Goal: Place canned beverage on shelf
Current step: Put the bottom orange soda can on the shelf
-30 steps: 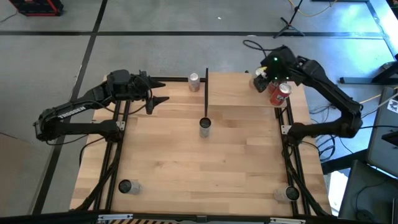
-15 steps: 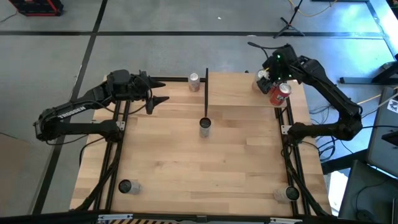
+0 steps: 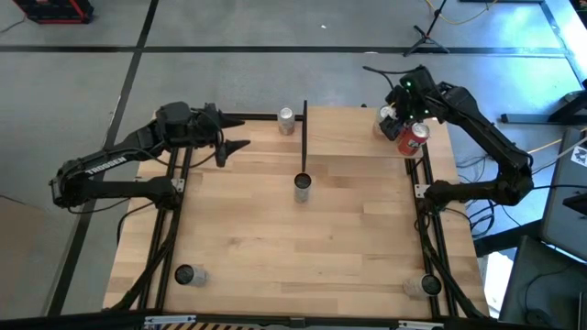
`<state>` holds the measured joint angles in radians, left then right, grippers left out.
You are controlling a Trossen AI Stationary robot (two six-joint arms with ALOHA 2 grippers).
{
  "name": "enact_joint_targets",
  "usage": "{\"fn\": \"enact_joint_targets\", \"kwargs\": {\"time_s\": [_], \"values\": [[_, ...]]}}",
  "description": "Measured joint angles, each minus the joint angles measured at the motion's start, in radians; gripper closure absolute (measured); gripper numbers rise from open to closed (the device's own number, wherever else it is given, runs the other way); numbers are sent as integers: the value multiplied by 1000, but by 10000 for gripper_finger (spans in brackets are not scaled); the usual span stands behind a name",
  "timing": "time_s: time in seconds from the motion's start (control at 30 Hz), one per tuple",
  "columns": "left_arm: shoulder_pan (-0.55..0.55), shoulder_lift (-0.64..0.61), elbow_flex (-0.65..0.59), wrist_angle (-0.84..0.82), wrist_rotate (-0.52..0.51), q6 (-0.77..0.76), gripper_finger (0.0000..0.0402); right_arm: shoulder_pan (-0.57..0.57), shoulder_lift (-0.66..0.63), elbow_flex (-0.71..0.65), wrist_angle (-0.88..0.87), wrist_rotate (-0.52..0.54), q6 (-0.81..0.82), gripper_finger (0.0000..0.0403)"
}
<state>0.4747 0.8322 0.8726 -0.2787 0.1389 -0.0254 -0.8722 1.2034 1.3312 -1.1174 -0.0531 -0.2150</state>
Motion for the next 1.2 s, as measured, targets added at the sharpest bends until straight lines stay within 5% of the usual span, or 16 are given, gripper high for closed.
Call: {"fn": "enact_joint_targets", "kwargs": {"time_s": [0.23, 0.53, 1.2], "values": [[0, 0, 0, 11, 0, 0, 92, 0, 0, 0, 0, 0, 1, 151], [0, 0, 0, 11, 0, -1, 92, 2, 6, 0, -1, 51, 0, 83], [0, 0, 0, 10, 0, -1, 92, 2, 6, 0, -11, 44, -19, 76]]}}
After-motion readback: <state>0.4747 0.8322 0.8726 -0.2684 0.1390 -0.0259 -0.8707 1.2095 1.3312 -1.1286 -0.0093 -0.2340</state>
